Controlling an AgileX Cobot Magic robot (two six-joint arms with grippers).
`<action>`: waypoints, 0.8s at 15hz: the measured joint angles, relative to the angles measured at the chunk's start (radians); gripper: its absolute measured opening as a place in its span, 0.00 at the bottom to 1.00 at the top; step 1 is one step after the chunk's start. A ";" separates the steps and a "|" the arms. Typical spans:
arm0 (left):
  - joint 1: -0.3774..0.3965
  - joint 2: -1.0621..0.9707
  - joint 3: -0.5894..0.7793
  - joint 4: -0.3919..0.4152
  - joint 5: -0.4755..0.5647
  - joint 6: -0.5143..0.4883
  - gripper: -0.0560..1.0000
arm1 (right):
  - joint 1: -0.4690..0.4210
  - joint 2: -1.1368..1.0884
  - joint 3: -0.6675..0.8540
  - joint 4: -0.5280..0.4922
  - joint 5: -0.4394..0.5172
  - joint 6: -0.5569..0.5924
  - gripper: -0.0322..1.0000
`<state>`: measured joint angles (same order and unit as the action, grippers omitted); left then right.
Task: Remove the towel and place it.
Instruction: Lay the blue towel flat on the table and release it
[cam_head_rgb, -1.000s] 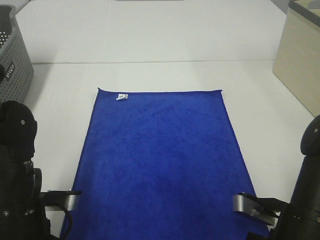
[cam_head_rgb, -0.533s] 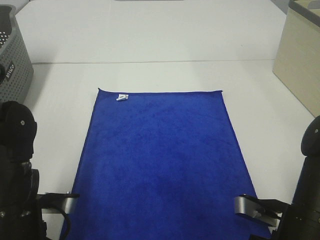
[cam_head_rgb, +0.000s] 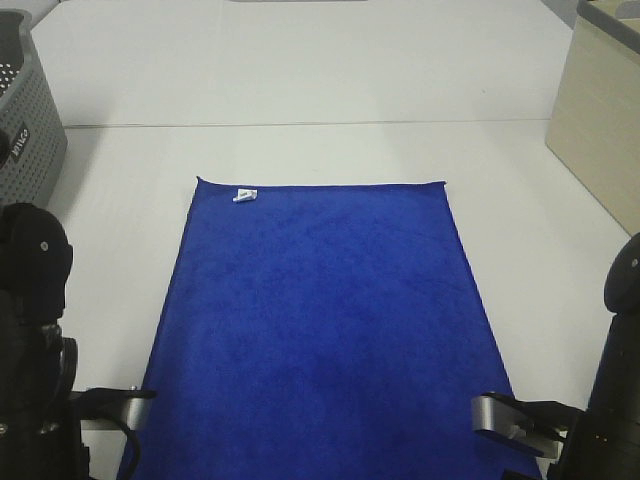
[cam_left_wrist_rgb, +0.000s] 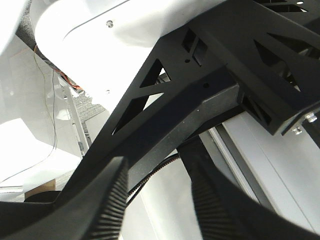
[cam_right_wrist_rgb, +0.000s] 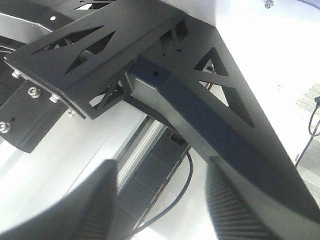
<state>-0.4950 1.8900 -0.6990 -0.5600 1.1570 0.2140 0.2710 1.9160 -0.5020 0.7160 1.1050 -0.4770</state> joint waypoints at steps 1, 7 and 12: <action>0.000 -0.001 0.000 -0.001 0.000 0.000 0.49 | 0.000 0.000 0.000 0.000 0.001 0.004 0.59; 0.000 -0.119 -0.086 -0.001 0.045 -0.004 0.53 | 0.000 -0.074 -0.026 -0.003 0.057 0.020 0.61; 0.000 -0.178 -0.212 0.017 0.049 -0.011 0.53 | 0.000 -0.234 -0.172 -0.059 0.071 0.093 0.61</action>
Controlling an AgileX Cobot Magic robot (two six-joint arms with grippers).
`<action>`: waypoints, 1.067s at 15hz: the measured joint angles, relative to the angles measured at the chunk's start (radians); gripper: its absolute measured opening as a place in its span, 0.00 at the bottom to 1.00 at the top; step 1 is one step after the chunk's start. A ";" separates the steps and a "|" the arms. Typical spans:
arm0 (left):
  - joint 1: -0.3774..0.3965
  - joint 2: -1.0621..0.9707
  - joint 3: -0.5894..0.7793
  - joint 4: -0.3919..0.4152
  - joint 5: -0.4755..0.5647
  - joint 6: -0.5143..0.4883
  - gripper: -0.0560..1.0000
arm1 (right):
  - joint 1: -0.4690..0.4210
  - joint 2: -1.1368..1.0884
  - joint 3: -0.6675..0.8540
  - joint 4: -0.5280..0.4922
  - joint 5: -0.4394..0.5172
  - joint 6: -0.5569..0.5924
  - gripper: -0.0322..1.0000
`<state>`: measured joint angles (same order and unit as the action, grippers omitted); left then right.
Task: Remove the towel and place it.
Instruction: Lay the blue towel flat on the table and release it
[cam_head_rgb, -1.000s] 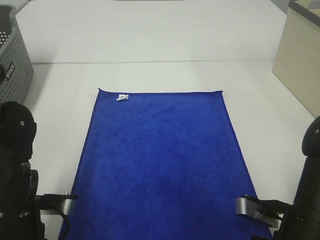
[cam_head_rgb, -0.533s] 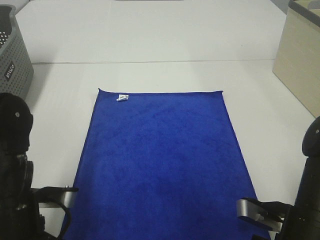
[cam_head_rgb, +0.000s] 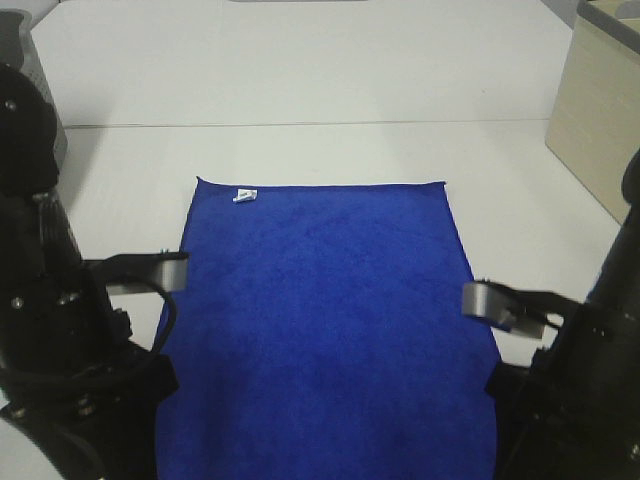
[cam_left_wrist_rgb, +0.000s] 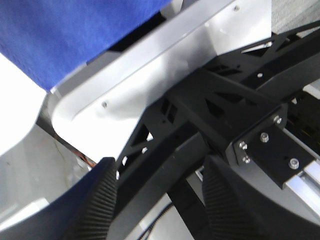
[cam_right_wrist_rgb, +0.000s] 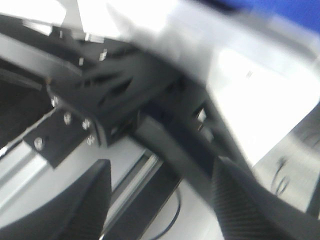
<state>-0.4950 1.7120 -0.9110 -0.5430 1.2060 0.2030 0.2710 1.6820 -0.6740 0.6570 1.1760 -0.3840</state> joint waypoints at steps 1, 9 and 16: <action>0.000 -0.007 -0.071 0.068 0.002 -0.029 0.53 | 0.000 -0.063 -0.095 -0.066 -0.024 0.071 0.61; 0.271 0.080 -0.395 0.343 -0.035 -0.089 0.53 | -0.176 0.014 -0.595 -0.284 -0.036 0.251 0.61; 0.398 0.319 -0.688 0.332 -0.093 -0.083 0.54 | -0.248 0.231 -0.908 -0.259 -0.014 0.182 0.76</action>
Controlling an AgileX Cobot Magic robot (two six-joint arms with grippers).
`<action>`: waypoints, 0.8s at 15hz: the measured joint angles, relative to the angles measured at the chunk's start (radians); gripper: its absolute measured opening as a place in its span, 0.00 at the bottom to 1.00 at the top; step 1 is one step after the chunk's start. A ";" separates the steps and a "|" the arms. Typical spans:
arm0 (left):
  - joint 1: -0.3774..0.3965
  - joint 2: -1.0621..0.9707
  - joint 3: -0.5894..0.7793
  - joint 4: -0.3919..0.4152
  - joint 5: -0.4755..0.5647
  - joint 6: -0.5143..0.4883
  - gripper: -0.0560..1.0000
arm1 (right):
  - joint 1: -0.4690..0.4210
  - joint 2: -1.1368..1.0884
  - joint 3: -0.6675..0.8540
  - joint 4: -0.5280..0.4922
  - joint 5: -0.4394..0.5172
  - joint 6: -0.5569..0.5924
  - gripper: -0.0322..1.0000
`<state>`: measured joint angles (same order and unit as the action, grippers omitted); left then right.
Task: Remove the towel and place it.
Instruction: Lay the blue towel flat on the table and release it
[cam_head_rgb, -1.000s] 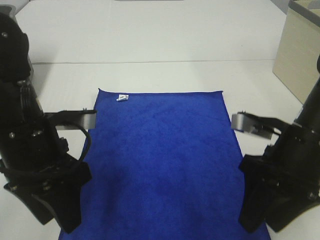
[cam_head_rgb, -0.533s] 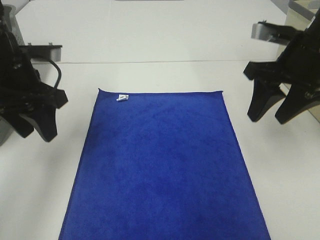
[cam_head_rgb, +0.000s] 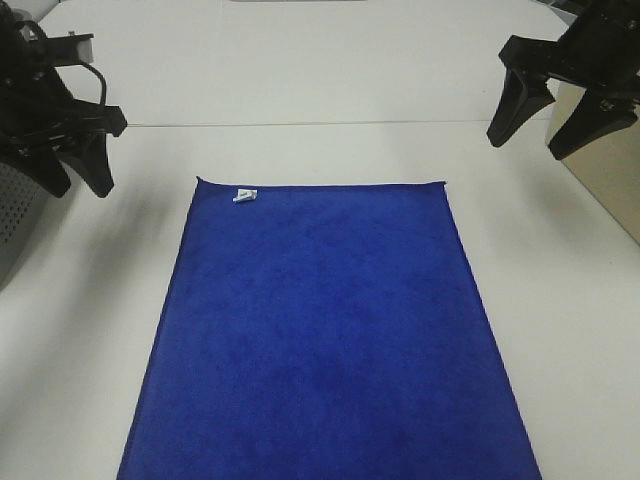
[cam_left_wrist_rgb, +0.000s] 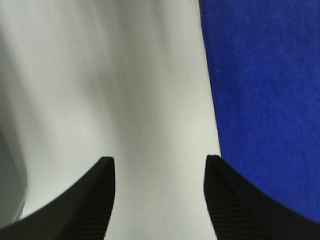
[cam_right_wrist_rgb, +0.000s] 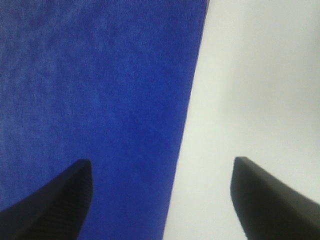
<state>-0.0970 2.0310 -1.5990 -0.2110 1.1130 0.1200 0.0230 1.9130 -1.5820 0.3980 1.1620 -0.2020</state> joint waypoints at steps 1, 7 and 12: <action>0.000 0.041 -0.042 -0.008 -0.022 0.000 0.56 | 0.000 0.041 -0.045 -0.002 0.001 -0.018 0.78; 0.000 0.313 -0.351 -0.091 -0.047 0.000 0.69 | 0.000 0.286 -0.292 0.010 -0.009 -0.050 0.79; 0.000 0.474 -0.540 -0.119 -0.014 0.004 0.69 | 0.000 0.431 -0.401 0.061 -0.019 -0.083 0.79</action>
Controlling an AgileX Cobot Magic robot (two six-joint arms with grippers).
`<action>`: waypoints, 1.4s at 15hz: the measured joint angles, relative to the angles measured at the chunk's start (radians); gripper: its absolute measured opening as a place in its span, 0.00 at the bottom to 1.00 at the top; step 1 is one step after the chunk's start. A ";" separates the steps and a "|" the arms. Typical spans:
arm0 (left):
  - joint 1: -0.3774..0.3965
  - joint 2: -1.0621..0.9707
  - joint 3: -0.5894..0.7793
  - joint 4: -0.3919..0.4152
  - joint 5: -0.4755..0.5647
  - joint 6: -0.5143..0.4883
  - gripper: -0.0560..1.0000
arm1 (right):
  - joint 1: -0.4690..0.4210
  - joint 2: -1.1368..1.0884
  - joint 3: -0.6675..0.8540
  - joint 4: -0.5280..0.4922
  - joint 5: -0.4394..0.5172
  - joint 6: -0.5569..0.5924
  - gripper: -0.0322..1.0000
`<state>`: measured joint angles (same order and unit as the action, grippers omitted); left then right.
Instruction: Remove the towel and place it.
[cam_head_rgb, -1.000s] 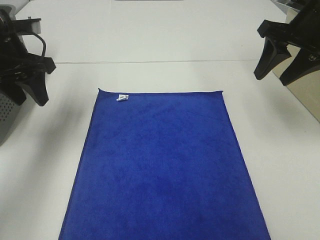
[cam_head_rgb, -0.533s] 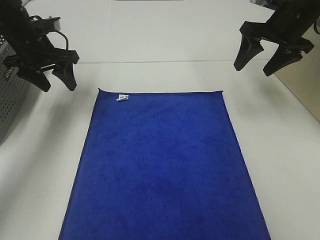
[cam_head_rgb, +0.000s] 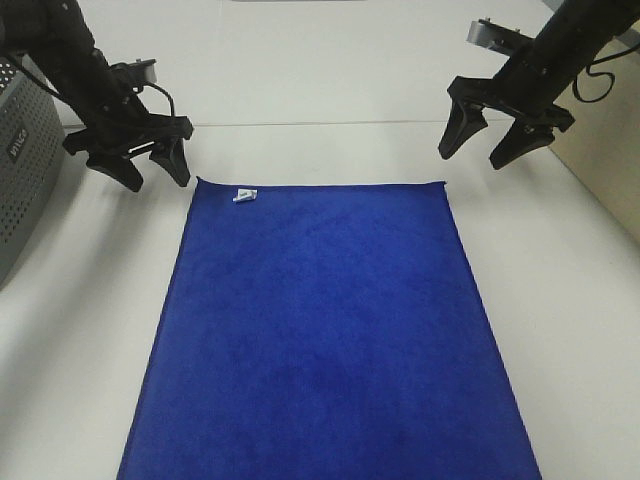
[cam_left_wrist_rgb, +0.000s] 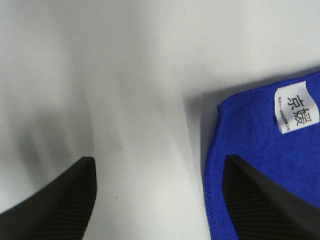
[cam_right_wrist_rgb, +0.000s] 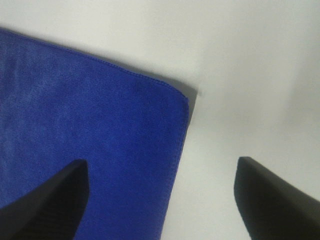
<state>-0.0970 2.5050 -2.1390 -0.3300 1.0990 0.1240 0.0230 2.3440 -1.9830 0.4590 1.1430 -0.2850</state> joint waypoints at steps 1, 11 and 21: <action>0.000 0.020 -0.023 -0.020 0.005 0.012 0.69 | 0.000 0.019 -0.004 0.002 -0.001 -0.007 0.79; 0.000 0.072 -0.063 -0.072 0.020 0.080 0.69 | 0.000 0.137 -0.014 0.048 -0.013 -0.048 0.79; -0.083 0.091 -0.073 -0.080 -0.030 0.083 0.69 | 0.049 0.148 -0.016 0.090 -0.078 -0.055 0.79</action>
<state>-0.1800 2.5960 -2.2120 -0.4100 1.0690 0.2070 0.0720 2.4920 -1.9990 0.5490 1.0650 -0.3400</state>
